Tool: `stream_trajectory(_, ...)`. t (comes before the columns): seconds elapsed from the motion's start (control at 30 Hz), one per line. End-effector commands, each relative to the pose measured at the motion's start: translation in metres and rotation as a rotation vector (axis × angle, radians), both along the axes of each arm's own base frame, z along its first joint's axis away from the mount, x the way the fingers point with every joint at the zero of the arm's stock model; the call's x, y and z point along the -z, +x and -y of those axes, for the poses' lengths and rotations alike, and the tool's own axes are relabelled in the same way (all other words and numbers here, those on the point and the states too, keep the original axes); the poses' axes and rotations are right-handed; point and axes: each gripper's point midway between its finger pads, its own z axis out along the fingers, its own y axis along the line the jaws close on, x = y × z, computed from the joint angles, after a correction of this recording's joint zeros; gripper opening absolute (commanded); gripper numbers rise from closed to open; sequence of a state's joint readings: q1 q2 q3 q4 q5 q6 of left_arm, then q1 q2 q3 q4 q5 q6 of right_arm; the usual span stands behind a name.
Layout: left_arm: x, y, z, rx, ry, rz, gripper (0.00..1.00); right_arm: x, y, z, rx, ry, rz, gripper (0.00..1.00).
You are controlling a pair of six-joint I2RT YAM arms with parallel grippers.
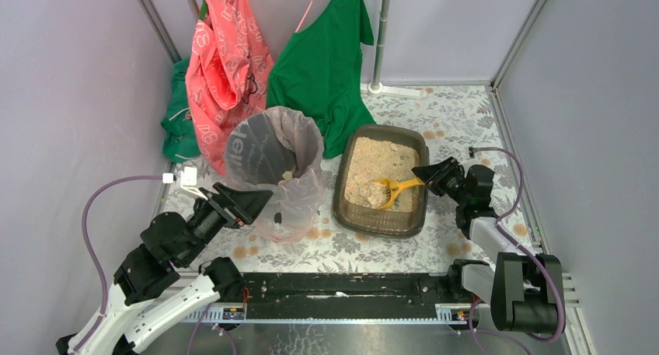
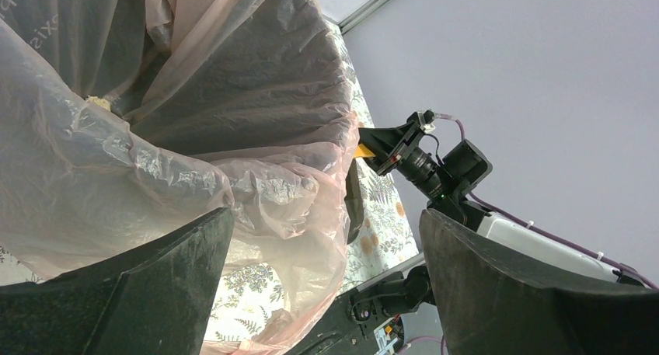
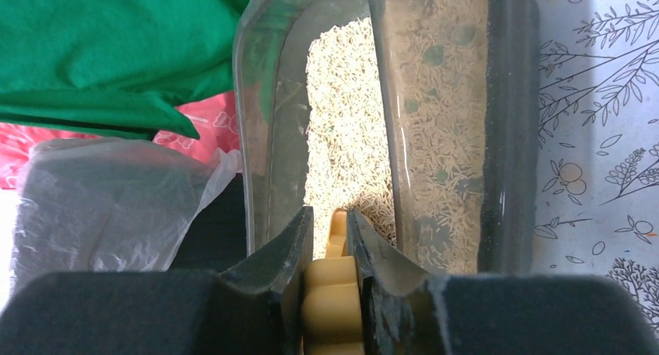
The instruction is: Clean the litter box
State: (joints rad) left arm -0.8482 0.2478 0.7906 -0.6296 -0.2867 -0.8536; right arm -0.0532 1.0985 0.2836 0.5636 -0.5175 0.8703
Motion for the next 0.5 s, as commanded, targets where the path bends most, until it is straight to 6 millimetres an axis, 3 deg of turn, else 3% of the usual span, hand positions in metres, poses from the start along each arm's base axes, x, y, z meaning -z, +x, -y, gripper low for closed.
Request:
stream_trajectory(0.0,-0.006,-0.002,0.0,0.01,-0.011,0.018,0.97,-0.029,0.005,0.001,-0.025,0.072,0.092,0.0)
stream_trajectory(0.3,-0.005,-0.002,0.004,0.023,-0.015,0.02,0.97,-0.046,0.003,0.011,-0.013,0.098,0.123,0.0)
stream_trajectory(0.47,-0.004,0.0,0.008,0.034,-0.009,0.016,0.97,-0.054,-0.001,0.03,0.021,0.102,0.141,0.0)
